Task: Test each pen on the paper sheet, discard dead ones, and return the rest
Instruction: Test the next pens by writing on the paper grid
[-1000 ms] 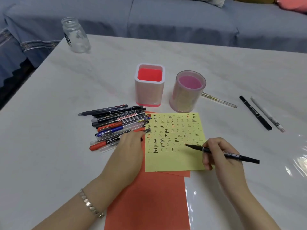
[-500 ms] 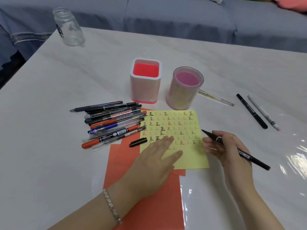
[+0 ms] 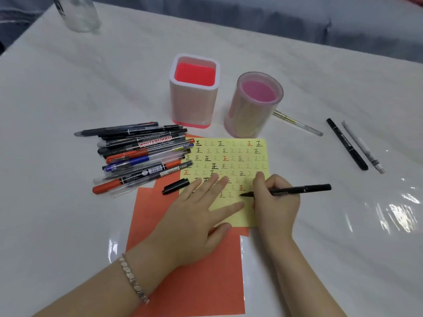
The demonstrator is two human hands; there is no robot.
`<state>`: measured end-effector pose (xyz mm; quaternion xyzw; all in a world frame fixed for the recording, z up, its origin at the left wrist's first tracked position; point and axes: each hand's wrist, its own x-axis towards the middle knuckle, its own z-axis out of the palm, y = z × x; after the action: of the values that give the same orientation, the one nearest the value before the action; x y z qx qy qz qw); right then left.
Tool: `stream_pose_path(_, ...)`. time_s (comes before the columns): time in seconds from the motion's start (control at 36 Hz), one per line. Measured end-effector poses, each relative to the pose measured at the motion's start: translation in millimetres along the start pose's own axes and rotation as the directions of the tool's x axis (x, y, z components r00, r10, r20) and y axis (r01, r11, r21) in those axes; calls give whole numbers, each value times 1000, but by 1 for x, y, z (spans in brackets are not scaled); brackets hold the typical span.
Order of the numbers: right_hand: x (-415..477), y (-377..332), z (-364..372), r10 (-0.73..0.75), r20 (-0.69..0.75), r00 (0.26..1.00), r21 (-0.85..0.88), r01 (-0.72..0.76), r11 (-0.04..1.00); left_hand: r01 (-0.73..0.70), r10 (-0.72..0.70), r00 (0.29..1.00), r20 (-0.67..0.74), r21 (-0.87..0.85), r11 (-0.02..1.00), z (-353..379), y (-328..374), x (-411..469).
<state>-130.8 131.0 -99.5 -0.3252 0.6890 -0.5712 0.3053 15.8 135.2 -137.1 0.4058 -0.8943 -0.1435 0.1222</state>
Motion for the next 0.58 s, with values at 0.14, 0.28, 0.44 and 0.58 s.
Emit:
stream_pose_path(0.14,0,7,1,-25,-34,999,-24,24,999,8,-8,1000,1,-11,1000,-1,0,0)
stream_pose_path(0.28,1,10,2,-46,-31,998,-26,45,999,21,-21,1000,7,-32,999,-1,0,-1)
stream_pose_path(0.44,1,12,3,-75,2,997,-60,75,995,30,-29,999,25,-27,999,-2,0,-1)
stream_pose_path(0.58,2,12,4,-86,4,996,-78,86,993,35,-35,999,38,-24,999,-3,1,-1)
